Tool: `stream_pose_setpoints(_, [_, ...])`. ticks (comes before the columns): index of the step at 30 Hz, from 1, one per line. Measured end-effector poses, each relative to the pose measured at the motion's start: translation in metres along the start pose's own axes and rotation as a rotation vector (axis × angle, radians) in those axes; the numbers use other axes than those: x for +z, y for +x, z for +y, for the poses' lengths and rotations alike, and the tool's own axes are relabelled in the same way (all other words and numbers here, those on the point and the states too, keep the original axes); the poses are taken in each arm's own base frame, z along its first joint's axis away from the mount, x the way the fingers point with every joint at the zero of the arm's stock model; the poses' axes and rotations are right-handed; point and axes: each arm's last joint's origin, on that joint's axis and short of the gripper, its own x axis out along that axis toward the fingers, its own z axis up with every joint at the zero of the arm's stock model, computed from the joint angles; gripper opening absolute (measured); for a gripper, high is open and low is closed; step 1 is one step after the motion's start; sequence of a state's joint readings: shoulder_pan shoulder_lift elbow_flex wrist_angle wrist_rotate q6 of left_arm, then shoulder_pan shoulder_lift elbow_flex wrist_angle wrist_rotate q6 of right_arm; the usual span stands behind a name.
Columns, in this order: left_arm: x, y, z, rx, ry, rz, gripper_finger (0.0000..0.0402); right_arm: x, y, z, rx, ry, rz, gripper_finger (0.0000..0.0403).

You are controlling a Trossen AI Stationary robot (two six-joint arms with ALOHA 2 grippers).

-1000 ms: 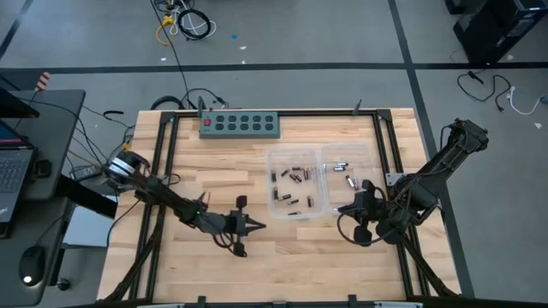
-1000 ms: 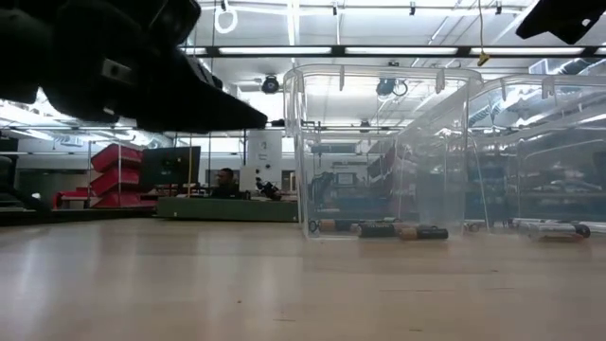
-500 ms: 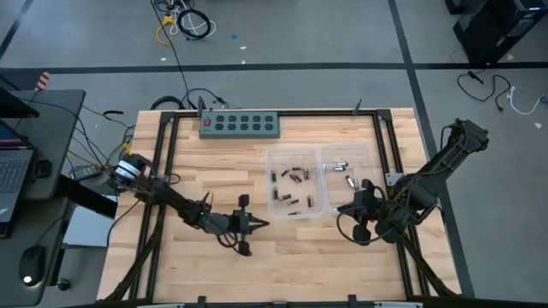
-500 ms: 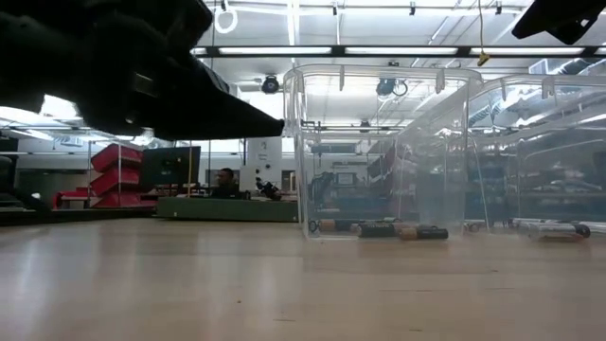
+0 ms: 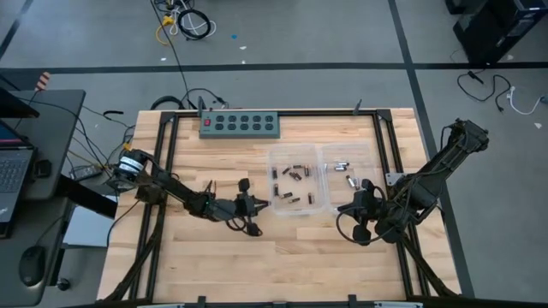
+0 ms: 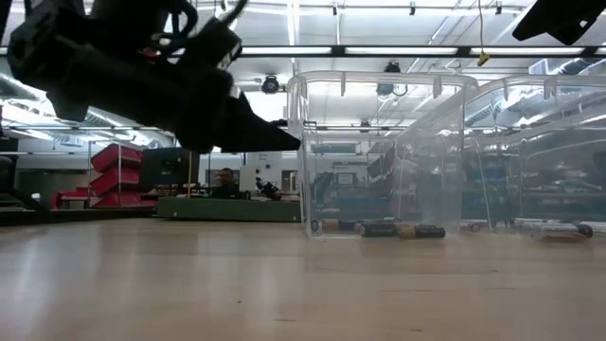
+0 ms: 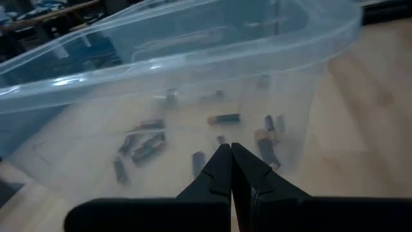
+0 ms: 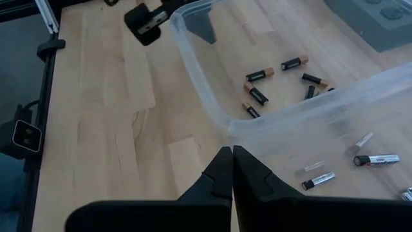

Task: Sort batteries
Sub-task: Move the transparent bins to the top right

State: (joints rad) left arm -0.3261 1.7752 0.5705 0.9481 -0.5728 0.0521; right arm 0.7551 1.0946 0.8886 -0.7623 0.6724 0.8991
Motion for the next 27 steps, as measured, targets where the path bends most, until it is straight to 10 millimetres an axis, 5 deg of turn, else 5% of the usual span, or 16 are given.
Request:
stream_pose_setpoints(6, [-0.01, -0.014, -0.01, -0.125, 0.104, 0.152, 0.0, 0.0, 0.0, 0.0, 0.007, 0.007, 0.008, 0.0])
stream_pose_setpoints(13, [0.001, -0.017, -0.028, -0.484, 0.044, 0.012, 0.0, 0.0, 0.001, 0.0, 0.003, -0.027, 0.01, 0.0])
stream_pose_setpoints(27, [-0.026, 0.013, -0.021, -0.216, 0.012, -0.094, 0.0, 0.002, 0.001, -0.003, -0.046, -0.068, -0.04, 0.0])
